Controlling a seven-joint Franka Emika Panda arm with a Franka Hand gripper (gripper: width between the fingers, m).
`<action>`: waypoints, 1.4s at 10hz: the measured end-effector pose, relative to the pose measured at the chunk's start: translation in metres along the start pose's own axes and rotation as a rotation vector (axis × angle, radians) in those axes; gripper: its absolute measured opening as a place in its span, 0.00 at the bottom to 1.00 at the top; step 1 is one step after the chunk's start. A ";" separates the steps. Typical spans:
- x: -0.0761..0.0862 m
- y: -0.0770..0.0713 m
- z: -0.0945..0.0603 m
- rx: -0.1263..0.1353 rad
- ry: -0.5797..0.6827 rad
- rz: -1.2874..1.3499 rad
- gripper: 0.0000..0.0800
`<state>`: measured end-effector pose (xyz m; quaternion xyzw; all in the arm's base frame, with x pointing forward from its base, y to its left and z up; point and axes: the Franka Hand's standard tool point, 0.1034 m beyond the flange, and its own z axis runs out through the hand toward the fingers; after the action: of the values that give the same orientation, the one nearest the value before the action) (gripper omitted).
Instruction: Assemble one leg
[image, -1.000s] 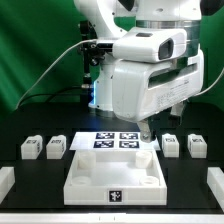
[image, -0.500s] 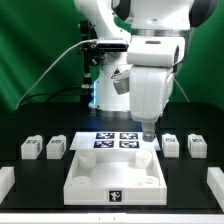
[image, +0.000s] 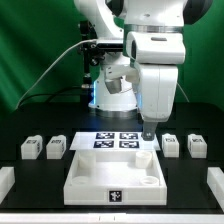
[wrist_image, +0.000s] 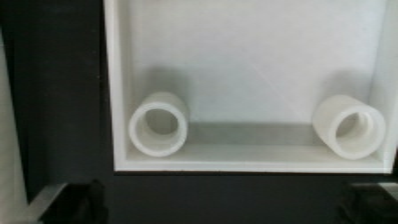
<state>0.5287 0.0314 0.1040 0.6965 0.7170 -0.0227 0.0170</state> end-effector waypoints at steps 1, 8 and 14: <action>-0.007 -0.014 0.010 0.012 0.001 -0.011 0.81; -0.037 -0.086 0.089 0.091 0.039 0.030 0.81; -0.037 -0.087 0.089 0.093 0.040 0.030 0.16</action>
Offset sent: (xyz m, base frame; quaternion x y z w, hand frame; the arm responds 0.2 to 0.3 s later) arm -0.0658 -0.0142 -0.0506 -0.0022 0.0442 0.0139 0.9989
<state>0.4427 -0.0126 0.0175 0.7075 0.7049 -0.0418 -0.0291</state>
